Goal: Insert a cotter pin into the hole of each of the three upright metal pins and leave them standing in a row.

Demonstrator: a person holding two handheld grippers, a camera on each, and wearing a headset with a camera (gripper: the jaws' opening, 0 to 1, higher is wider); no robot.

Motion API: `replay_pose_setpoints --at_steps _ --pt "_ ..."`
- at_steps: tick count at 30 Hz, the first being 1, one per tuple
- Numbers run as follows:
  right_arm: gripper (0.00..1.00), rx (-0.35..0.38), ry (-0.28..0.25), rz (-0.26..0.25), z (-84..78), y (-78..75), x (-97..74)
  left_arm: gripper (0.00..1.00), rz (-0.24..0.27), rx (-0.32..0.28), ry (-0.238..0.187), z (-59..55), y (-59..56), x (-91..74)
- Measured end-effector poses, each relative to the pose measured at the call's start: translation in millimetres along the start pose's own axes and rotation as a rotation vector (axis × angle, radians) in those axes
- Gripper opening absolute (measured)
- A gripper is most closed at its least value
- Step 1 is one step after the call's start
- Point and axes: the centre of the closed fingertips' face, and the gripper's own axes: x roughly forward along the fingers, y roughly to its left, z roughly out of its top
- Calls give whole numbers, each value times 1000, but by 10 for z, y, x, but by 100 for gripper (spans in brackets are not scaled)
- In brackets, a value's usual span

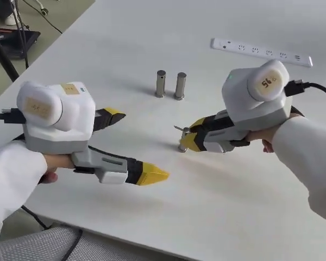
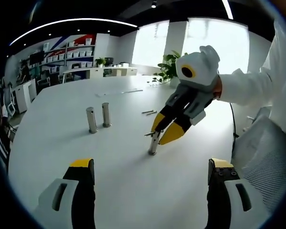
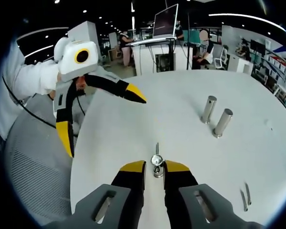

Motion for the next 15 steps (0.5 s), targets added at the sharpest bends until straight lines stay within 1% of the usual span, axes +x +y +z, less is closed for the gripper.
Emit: replay_pose_setpoints --at_steps 4,6,9,12,13,15 --pt "9 10 0 -7 26 -14 34 99 13 -21 -34 85 -3 -51" --pt "6 11 -1 -15 36 -38 38 99 20 -27 -51 121 -1 -78" --pt "5 6 4 -10 41 -54 45 99 23 -35 -73 169 -4 -108" --pt "4 7 6 -7 48 -59 42 99 23 -38 -66 151 -8 -117" --pt "4 -1 1 -6 52 -66 46 99 26 -31 -59 136 -9 -123" --pt "4 -36 -6 -4 59 -76 52 99 32 -29 -62 128 -10 -129"
